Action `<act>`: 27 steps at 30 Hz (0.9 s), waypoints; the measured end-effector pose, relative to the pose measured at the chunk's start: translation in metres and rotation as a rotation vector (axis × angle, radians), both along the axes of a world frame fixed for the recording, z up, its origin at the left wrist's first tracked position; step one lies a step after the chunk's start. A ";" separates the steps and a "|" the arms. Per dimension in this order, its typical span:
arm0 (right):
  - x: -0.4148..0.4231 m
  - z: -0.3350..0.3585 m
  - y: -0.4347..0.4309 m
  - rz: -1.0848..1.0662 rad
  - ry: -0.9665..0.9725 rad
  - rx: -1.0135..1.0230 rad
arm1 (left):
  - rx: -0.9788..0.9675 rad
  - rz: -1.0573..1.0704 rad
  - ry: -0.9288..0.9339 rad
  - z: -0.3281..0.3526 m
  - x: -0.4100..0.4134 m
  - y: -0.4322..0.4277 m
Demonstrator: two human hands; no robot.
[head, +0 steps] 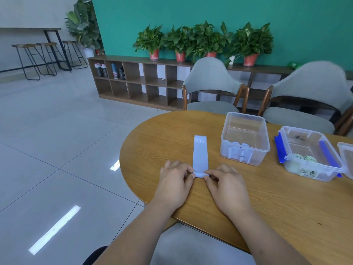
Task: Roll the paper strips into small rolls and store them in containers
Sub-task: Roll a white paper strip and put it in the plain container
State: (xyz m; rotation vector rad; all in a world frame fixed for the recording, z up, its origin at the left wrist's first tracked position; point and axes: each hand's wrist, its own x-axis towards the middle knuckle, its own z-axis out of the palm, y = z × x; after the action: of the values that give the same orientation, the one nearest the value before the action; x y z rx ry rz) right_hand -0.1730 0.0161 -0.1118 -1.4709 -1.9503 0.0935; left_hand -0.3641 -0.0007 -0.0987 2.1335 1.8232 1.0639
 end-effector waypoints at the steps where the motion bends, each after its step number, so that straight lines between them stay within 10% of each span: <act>1: 0.000 0.000 0.000 0.000 0.000 0.000 | -0.001 -0.001 -0.002 0.000 0.000 0.000; 27: 0.000 0.004 -0.002 0.024 0.009 0.002 | 0.004 -0.096 -0.085 0.001 -0.002 0.000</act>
State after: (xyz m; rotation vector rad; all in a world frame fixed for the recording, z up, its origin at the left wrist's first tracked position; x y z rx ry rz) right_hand -0.1726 0.0139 -0.1083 -1.4442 -1.9604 0.1085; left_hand -0.3657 -0.0007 -0.0980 2.1201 1.6653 1.1181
